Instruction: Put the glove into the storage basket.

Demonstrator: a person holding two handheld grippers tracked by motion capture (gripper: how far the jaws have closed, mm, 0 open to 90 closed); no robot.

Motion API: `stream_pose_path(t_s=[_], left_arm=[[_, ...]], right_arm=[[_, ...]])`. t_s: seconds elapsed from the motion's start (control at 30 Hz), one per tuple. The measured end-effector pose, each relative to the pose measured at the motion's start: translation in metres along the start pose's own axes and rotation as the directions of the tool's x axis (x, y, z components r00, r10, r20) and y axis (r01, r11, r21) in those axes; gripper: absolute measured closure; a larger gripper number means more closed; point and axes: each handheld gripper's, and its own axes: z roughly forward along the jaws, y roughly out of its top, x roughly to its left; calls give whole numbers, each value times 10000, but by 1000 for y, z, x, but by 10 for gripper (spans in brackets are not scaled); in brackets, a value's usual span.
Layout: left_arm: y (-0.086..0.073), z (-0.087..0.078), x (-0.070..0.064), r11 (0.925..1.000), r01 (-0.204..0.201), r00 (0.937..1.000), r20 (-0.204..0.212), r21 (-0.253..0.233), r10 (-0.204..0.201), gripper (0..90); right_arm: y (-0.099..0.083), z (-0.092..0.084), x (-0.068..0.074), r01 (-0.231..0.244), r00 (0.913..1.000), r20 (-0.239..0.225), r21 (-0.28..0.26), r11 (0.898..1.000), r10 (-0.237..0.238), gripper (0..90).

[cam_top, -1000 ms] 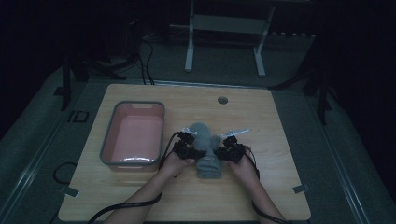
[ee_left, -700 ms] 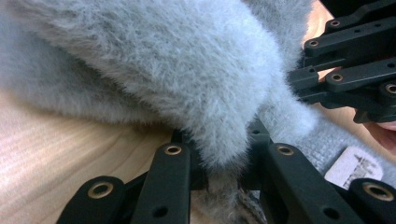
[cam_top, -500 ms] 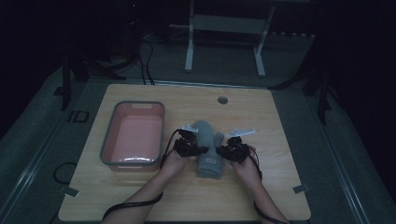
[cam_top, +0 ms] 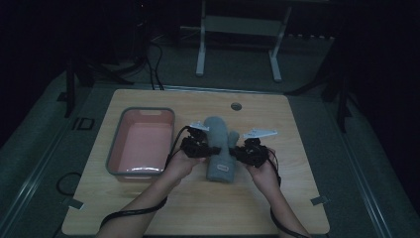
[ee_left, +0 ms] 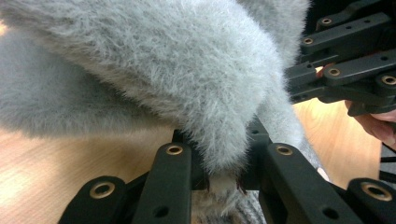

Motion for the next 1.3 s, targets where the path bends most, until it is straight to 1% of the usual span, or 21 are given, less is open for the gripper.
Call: stream_pose_path(t_s=[0.2,0.3,0.5,0.53,0.67,0.7,0.73,0.77,0.87,0.9,0.93,1.1,1.2,1.3], left_arm=[[9,-16,1,9997,-228,9997,-124,0,228,789],[12,-25,4,9994,-315,9993,-220,-139,312,789],[20,-46,15,9995,-295,9989,-366,-142,289,789],[21,-50,17,9996,-252,9989,-388,-147,246,789],[25,-67,24,9994,-246,9977,-641,-263,228,789],[25,-67,24,9994,-246,9977,-641,-263,228,789],[26,-74,27,9993,-231,9974,-697,-306,209,789],[26,-79,29,9991,-219,9969,-761,-354,192,789],[27,-93,34,9986,-230,9951,-972,-469,184,788],[27,-96,36,9985,-236,9950,-983,-502,186,788],[27,-101,37,9984,-199,9948,-1012,-531,145,789],[25,-126,47,9975,-288,9916,-1275,-650,203,788],[21,-140,54,9972,-141,9906,-1371,-733,39,788],[17,-155,63,9961,94,9885,-1495,-880,-226,788]], right_arm=[[14,-4,9,83,10000,-38,-192,9998,-84,815],[23,-4,13,151,9999,-40,-236,9996,-152,815],[44,1,27,489,9988,-82,-302,9983,-491,816],[47,2,28,488,9987,-110,-335,9982,-492,816],[63,8,37,655,9976,-221,-371,9972,-664,816],[63,8,37,655,9976,-221,-371,9972,-664,816],[68,10,40,726,9970,-222,-410,9965,-735,816],[75,13,44,754,9966,-290,-405,9963,-766,816],[86,18,51,812,9956,-428,-474,9956,-832,816],[91,21,54,842,9950,-496,-500,9952,-867,816],[93,22,56,868,9946,-531,-514,9949,-895,816],[109,31,71,1035,9913,-751,-617,9927,-1080,816],[120,39,82,1162,9887,-878,-631,9912,-1214,816],[132,50,94,1252,9854,-1086,-601,9903,-1312,816]])
